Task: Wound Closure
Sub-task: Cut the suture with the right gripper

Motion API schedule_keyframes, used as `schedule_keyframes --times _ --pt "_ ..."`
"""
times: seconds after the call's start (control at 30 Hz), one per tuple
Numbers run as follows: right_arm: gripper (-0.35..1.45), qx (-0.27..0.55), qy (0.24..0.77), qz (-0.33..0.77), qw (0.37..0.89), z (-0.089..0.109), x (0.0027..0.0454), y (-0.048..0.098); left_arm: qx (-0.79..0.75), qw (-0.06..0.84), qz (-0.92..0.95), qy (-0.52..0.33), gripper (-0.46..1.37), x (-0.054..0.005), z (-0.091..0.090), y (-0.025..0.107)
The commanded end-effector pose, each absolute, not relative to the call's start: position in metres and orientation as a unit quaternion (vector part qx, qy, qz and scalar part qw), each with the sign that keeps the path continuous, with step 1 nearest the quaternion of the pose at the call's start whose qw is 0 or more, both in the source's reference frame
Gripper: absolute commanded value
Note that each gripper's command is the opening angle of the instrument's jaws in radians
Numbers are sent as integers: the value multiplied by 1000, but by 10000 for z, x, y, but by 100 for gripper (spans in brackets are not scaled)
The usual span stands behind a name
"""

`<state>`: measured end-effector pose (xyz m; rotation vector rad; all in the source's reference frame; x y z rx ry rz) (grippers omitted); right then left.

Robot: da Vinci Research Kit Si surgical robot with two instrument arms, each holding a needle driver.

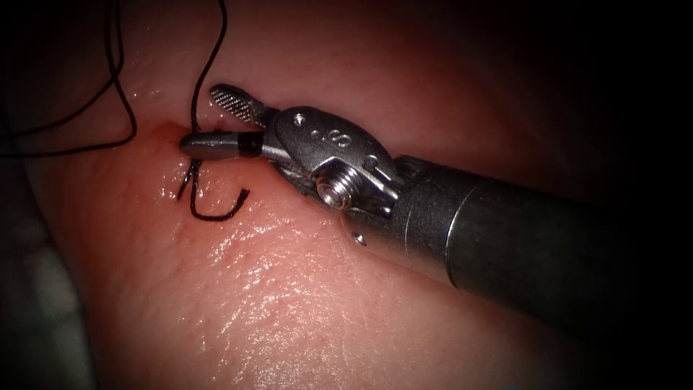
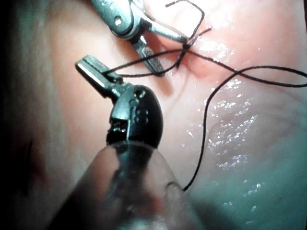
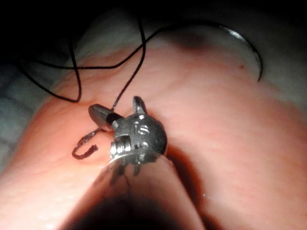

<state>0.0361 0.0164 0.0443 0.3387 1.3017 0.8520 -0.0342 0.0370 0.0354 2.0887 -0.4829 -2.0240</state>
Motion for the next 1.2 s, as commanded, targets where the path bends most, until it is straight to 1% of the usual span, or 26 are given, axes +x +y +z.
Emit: schedule_keyframes --times 0.03,0.43,0.7,1.0,1.2 --pt "115 154 585 382 699 442 361 165 705 97 -683 -162 -35 -342 354 371" --pt "118 153 583 383 700 440 369 165 709 87 -682 -156 -35 -337 337 380" --pt "118 147 582 386 700 445 381 164 713 77 -682 -148 -35 -335 321 387" --pt "121 139 583 386 701 452 406 154 713 76 -681 -147 -35 -334 319 388" --pt "120 136 583 385 702 449 407 160 714 77 -681 -146 -35 -332 319 388"
